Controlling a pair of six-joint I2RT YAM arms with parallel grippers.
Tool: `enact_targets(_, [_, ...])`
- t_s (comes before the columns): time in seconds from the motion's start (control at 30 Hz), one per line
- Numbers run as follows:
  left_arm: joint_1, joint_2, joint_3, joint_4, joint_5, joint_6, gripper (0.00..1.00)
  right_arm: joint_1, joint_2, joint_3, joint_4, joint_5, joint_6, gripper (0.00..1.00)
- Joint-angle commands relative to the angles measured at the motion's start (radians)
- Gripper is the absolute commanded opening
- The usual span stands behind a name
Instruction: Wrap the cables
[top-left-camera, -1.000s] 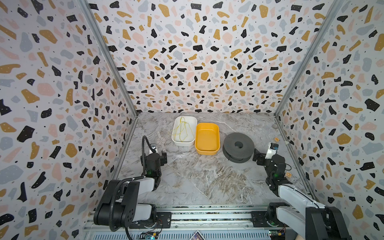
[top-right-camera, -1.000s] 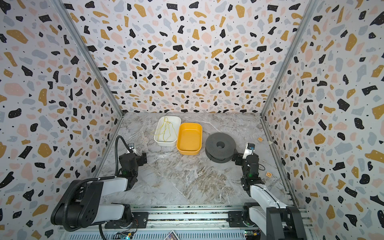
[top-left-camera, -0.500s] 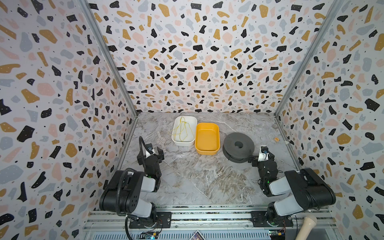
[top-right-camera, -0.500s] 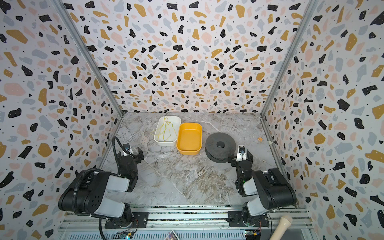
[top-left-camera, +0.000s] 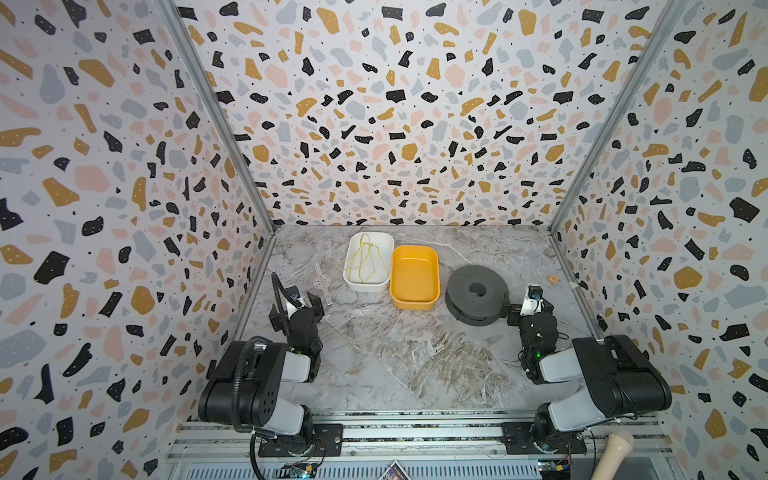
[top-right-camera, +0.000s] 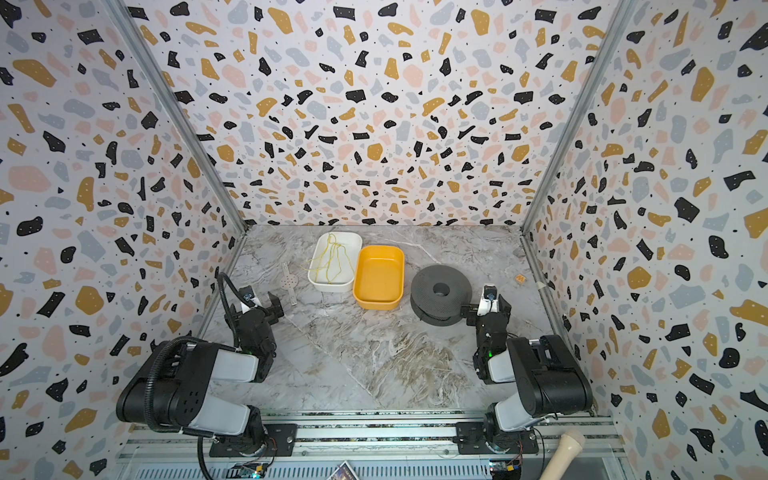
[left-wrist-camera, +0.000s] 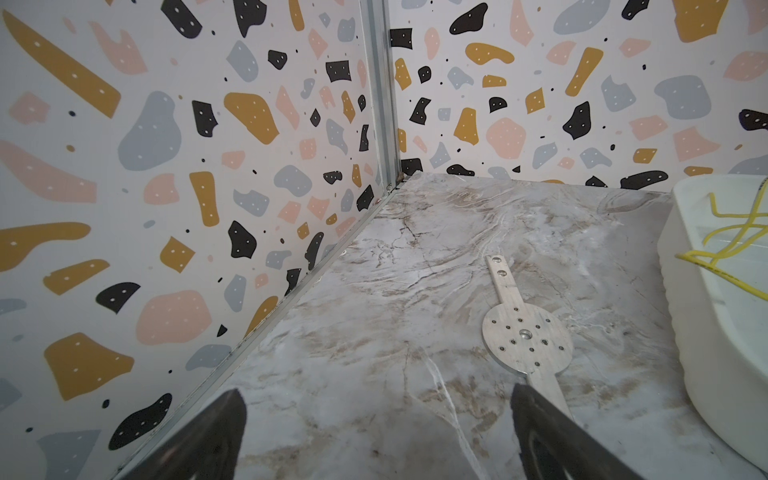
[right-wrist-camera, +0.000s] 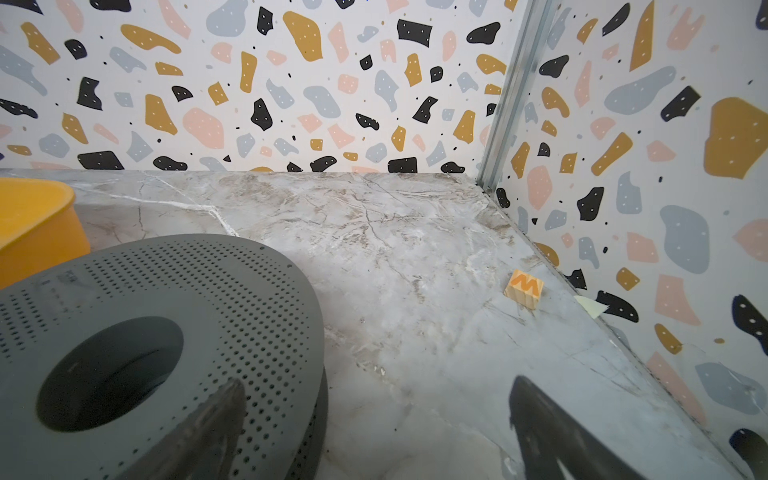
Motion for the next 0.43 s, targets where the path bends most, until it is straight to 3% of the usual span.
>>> enact_targets(0.0, [0.004, -0.013, 0.009, 0.039, -0.021, -0.016, 0.99, 0.003, -0.013, 0.013, 0.004, 0.004, 0.007, 0.99])
enact_targets(0.4, [0.004, -0.013, 0.009, 0.039, -0.020, -0.015, 0.99, 0.003, -0.014, 0.013, 0.003, -0.003, 0.002, 0.99])
